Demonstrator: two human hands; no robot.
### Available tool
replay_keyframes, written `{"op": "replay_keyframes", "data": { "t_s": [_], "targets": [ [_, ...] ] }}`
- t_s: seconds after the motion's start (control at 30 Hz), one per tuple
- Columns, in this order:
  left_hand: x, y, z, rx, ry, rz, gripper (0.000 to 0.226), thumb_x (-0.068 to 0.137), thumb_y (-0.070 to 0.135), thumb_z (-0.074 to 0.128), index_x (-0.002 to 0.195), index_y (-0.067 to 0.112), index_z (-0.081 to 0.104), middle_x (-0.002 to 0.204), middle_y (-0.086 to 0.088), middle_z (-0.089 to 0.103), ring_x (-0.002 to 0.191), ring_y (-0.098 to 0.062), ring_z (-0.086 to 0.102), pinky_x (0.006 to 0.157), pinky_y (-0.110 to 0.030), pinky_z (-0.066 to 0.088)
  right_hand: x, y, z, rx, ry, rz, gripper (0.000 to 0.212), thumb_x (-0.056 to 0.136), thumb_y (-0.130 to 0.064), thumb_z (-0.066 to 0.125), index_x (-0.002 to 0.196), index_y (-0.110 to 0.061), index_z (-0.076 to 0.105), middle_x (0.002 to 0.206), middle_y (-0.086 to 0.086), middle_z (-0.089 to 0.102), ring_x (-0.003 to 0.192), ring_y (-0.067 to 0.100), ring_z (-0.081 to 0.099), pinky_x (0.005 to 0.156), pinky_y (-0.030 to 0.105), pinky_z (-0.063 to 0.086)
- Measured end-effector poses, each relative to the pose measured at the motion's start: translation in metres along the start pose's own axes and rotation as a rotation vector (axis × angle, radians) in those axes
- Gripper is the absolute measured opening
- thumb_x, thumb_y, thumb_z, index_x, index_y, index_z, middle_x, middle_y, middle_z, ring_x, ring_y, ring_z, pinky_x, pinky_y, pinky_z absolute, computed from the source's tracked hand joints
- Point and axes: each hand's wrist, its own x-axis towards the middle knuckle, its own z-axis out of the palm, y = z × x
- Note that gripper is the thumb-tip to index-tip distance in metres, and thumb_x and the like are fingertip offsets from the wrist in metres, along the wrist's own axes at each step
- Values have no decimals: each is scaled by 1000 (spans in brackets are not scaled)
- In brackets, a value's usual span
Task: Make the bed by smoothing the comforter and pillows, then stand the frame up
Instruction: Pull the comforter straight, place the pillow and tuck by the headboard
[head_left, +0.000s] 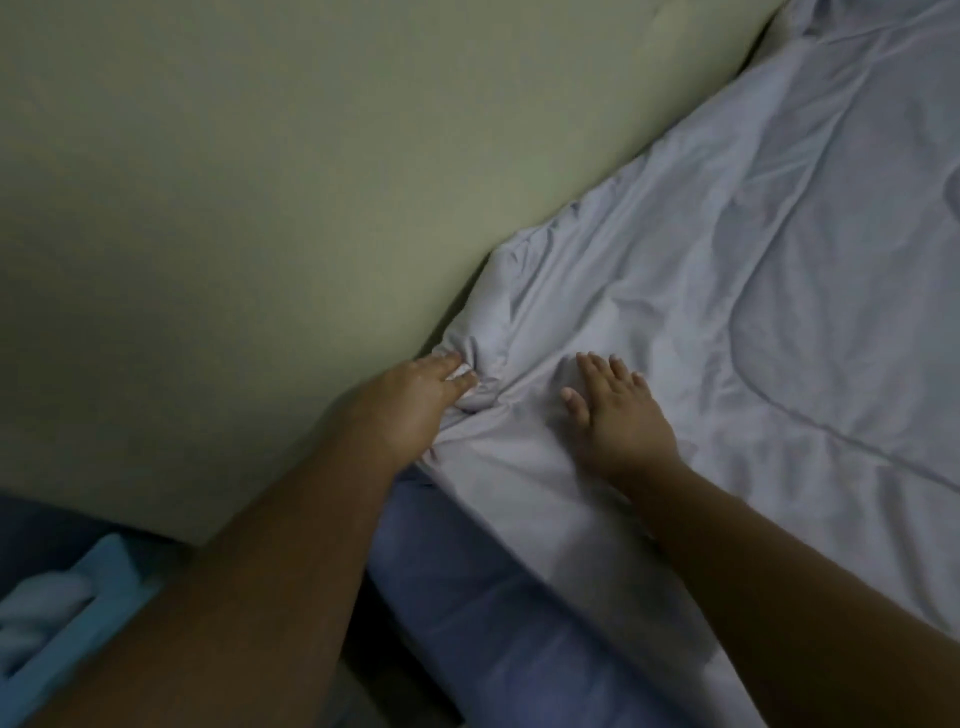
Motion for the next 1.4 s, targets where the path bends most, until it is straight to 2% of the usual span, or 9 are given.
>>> {"op": "replay_keyframes", "data": {
  "t_s": [0.13, 0.23, 0.33, 0.37, 0.53, 0.77, 0.93, 1.07, 1.4],
  "targets": [
    [-62, -4, 66, -23, -129, -103, 50, 71, 14, 35, 101, -3, 71, 98, -30, 70, 69, -42, 71, 42, -47, 54, -10, -7, 57, -58, -70, -35, 58, 97, -47, 19, 148, -18, 19, 157, 5, 20, 145, 23, 13, 117, 38, 8],
    [-94, 1, 108, -91, -209, -236, 55, 76, 20, 31, 112, 1, 68, 114, -29, 65, 77, -44, 70, 54, -51, 57, -23, -8, 99, -184, -142, -96, 67, 91, -54, 8, 149, -21, 15, 158, 2, 15, 146, 20, 8, 118, 38, 1],
    [-110, 8, 129, -176, -254, -543, 48, 95, 29, 30, 138, 17, 46, 149, -12, 39, 121, -38, 52, 96, -47, 47, -28, -5, 121, -285, -88, -133, 64, 94, -52, 12, 148, -19, 17, 158, 3, 16, 145, 21, 9, 118, 40, -1],
    [-111, 10, 133, -238, -231, -633, 44, 96, 25, 34, 138, 18, 44, 148, -12, 40, 123, -36, 49, 100, -44, 44, -29, -5, 123, -295, -52, -132, 65, 93, -52, 13, 148, -18, 20, 157, 4, 20, 145, 22, 13, 117, 40, 1],
    [-95, 25, 131, -553, 219, -1237, 34, 86, 6, 50, 120, 1, 52, 123, -27, 56, 110, -41, 55, 90, -39, 44, -28, -10, 127, -290, -3, -103, 65, 93, -51, 16, 147, -14, 24, 155, 7, 23, 144, 25, 17, 117, 40, 3],
    [-115, 1, 144, -775, 39, -1973, 45, 102, 22, 32, 136, -7, 40, 142, -23, 44, 129, -37, 44, 103, -41, 38, -41, -33, 140, -230, 2, -142, 63, 95, -50, 24, 146, -11, 27, 155, 9, 24, 144, 25, 17, 116, 37, 1],
    [-111, 30, 144, -772, 269, -1880, 53, 97, 39, 33, 128, -1, 51, 134, -24, 52, 118, -39, 52, 95, -38, 41, -43, -35, 148, -270, 31, -128, 62, 95, -48, 27, 142, -10, 35, 151, 10, 34, 141, 27, 26, 115, 41, 8],
    [-113, 29, 146, -627, 138, -1709, 48, 102, 27, 28, 127, -8, 47, 133, -29, 51, 118, -43, 51, 96, -41, 42, -44, -37, 147, -262, 23, -129, 61, 96, -49, 26, 145, -12, 29, 154, 9, 28, 143, 26, 19, 116, 39, 2],
    [-118, 17, 146, -606, -109, -1799, 50, 101, 28, 30, 140, -4, 35, 144, -25, 40, 127, -42, 44, 102, -44, 39, -51, -44, 142, -215, -57, -163, 64, 96, -51, 23, 147, -13, 23, 156, 7, 19, 145, 22, 11, 116, 36, -3]
  ]
}}
